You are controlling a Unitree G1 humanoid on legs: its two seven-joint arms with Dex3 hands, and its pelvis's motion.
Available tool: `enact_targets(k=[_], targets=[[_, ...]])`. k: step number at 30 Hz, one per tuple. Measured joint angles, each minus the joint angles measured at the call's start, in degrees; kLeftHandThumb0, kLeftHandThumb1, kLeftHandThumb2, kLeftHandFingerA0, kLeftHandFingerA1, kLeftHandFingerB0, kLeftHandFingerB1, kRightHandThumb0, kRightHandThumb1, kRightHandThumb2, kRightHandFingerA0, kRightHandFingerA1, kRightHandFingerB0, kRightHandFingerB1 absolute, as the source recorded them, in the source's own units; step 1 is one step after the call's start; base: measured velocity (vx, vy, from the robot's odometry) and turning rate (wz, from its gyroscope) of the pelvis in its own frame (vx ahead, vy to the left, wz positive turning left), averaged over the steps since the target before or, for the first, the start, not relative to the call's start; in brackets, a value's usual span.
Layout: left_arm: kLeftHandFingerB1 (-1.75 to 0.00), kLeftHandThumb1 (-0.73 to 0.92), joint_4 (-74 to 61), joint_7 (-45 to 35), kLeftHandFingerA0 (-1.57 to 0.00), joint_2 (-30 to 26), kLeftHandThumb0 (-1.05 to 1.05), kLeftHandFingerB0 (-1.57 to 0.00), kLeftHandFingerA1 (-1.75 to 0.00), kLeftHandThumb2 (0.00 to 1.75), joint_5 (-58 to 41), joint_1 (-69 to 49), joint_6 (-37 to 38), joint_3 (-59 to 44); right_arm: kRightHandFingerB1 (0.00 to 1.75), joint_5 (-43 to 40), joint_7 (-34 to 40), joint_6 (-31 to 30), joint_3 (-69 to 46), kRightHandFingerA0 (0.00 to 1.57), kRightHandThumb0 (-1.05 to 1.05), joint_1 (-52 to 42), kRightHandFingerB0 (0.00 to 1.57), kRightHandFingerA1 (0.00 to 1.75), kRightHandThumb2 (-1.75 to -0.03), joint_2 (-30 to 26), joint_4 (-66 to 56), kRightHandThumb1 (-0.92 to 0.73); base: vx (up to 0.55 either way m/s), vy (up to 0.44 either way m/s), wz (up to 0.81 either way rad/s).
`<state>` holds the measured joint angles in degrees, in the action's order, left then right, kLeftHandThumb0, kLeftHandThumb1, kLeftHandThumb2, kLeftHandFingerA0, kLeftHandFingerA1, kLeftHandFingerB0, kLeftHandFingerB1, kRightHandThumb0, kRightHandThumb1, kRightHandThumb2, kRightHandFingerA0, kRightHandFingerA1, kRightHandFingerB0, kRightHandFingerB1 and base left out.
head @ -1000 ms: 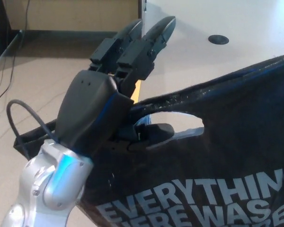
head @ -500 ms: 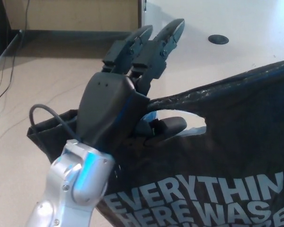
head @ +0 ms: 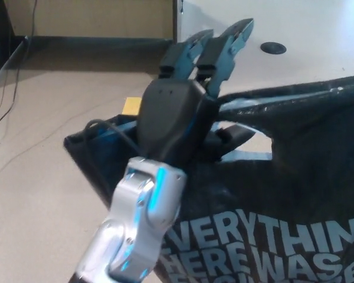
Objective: A person is holding a plastic bag and the robot extends its left hand to grab the bag by hooking its thumb into the holes at the top and brings its hand down by its side. Then it extends its arm again to hand the plastic bag back to the person.
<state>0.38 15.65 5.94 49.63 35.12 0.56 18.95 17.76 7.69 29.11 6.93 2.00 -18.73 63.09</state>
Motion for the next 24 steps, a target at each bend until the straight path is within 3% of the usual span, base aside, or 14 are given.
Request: enact_targets(k=[4,5,6,7,10,12,13,14,15,17,18,21,22,24], targets=[[-0.30,0.56,5.04,3.37,-0.41,1.86,-0.44,-0.25,-0.37,0.57,0.17,3.94,0.01,0.20,0.44,0.04,0.02,0.01,0.07,0.80,-0.26,0.08,0.58,0.64,-0.60,0.00,-0.05,-0.68,0.00,0.000,0.00],[-0.39,0.50,6.18,4.22,-0.74,2.28,-0.46,-0.26,-1.13,0.72,0.21,4.94,0.01,0.20,0.43,0.04,0.02,0.02,0.08,0.80,-0.26,0.09,0.58,0.64,-0.60,0.00,-0.05,-0.68,0.00,0.000,0.00],[-0.42,0.51,7.13,4.96,-0.85,2.63,-0.44,-0.29,-1.09,0.75,0.22,5.78,0.04,0.20,0.43,0.03,0.02,0.03,0.07,0.80,-0.26,0.09,0.58,0.66,-0.60,0.00,-0.06,-0.68,0.00,0.000,0.00],[-0.33,0.70,8.43,5.98,-1.03,2.97,-0.28,-0.38,-1.30,0.62,0.22,6.84,0.13,0.20,0.44,0.02,0.01,0.04,0.06,0.80,-0.25,0.12,0.58,0.66,-0.59,0.00,-0.08,-0.67,0.00,0.000,0.00],[-0.39,0.73,10.99,8.33,-1.15,3.36,-0.19,-0.56,-1.37,0.62,0.03,9.16,0.70,0.19,0.44,0.02,0.02,0.26,0.02,0.81,-0.26,0.17,0.58,0.69,-0.59,0.00,-0.03,-0.68,0.00,0.000,0.00],[-0.43,0.71,12.04,10.13,-1.16,3.41,-0.18,-0.66,-1.30,0.61,-0.51,10.66,1.58,0.10,0.44,0.04,0.04,0.59,0.05,0.80,-0.26,0.19,0.58,0.68,-0.60,-0.02,0.00,-0.68,0.00,0.000,0.00],[-0.54,0.70,12.27,10.73,-1.10,3.40,-0.20,-0.87,-1.41,0.63,-0.86,11.09,2.15,0.04,0.44,0.04,0.04,0.74,0.06,0.80,-0.26,0.19,0.58,0.68,-0.59,-0.03,0.00,-0.67,0.00,0.000,0.00],[-0.73,0.77,12.49,11.26,-0.97,3.36,-0.15,-0.89,-1.62,0.64,-1.15,11.40,2.66,-0.04,0.44,0.04,0.05,0.85,0.06,0.79,-0.26,0.21,0.58,0.61,-0.60,-0.03,-0.01,-0.68,0.00,0.000,0.00],[-0.73,0.77,12.70,11.70,-0.97,3.30,-0.15,-0.89,-1.62,0.64,-1.38,11.57,3.12,-0.11,0.44,0.04,0.05,0.93,0.06,0.79,-0.26,0.21,0.58,0.61,-0.60,-0.03,-0.03,-0.68,0.00,0.000,0.00],[-1.00,0.70,13.55,13.16,-0.93,2.97,-0.04,-0.86,-1.66,0.81,-2.00,12.01,4.61,-0.36,0.43,0.03,0.05,1.10,0.04,0.81,-0.26,0.23,0.57,0.64,-0.60,-0.06,-0.08,-0.68,0.00,0.000,0.00],[-1.04,0.56,13.77,13.57,-1.20,2.89,-0.01,-0.77,-1.35,1.01,-2.34,12.13,5.11,-0.49,0.43,0.03,0.05,1.12,0.03,0.80,-0.25,0.25,0.58,0.72,-0.60,-0.06,-0.09,-0.68,0.00,0.000,0.00],[-0.98,0.54,13.96,15.01,-1.19,2.53,-0.08,-0.75,-1.36,0.95,-3.36,12.27,6.79,-1.17,0.43,0.01,0.05,1.14,0.00,0.81,-0.26,0.30,0.57,0.70,-0.60,-0.07,-0.10,-0.68,0.00,0.000,0.00],[-1.08,0.74,13.91,15.37,-0.87,2.27,-0.12,-0.73,-1.71,0.63,-3.50,12.27,7.17,-1.35,0.44,0.02,0.06,1.15,0.00,0.80,-0.25,0.32,0.58,0.70,-0.59,-0.09,-0.08,-0.68,0.00,0.000,0.00],[-1.12,0.74,13.86,16.31,-0.89,1.53,-0.11,-0.72,-1.71,0.64,-3.52,12.27,7.69,-1.71,0.44,0.03,0.09,1.19,0.00,0.78,-0.25,0.32,0.57,0.62,-0.60,-0.09,-0.03,-0.68,0.00,0.000,0.00]])
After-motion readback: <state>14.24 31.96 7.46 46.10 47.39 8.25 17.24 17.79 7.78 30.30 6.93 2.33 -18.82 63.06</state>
